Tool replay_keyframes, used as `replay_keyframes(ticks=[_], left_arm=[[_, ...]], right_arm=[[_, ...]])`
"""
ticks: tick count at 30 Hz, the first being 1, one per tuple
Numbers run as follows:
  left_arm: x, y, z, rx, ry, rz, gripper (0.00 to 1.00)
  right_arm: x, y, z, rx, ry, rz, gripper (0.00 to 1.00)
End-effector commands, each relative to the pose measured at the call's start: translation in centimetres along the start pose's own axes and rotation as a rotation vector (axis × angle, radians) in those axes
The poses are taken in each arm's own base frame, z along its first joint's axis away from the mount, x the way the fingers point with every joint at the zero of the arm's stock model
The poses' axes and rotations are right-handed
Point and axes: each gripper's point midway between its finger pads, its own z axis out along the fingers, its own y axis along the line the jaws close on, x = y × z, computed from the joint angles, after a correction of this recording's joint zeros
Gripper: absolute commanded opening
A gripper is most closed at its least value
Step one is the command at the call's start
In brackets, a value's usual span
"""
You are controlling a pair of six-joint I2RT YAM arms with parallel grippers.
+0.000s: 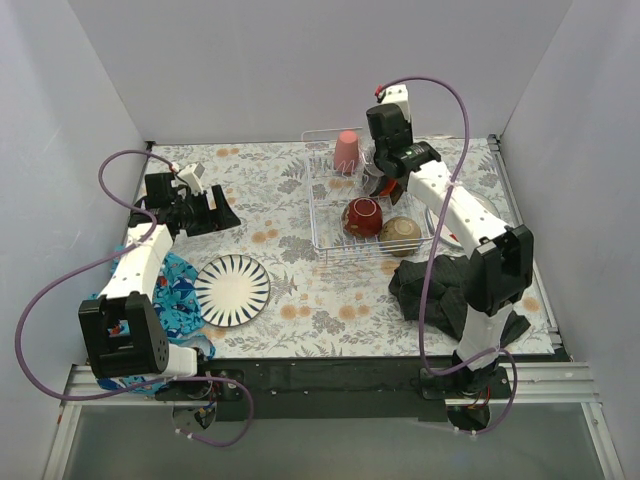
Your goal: Load the mixed dishes into the dish rack
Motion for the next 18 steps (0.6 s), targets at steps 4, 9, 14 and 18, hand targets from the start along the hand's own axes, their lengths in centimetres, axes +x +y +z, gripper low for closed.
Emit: replay_keyframes(ticks=[4, 9, 14, 18], left_arm=[[0.3, -0.7, -1.4, 0.004, -0.026, 0.017, 0.77], [1.3, -0.5, -1.1, 0.008, -0.009, 0.000, 0.78], [1.6, -0.4, -0.8, 0.012, -0.001, -0.010, 0.78], [1.9, -0.3, -0.5, 0.015, 0.008, -0.018, 0.78]], right_arm=[[-2.0, 0.8, 0.2, 0.089, -0.057, 0.057, 0.01], [-1.4, 2.1, 1.4, 0.134, -0.054, 0.042, 0.01], [-1.1, 1.3, 2.0, 0.248, -0.066, 0.054, 0.01], [-1.0, 1.7, 2.3, 0.278, -0.069, 0.046, 0.01]])
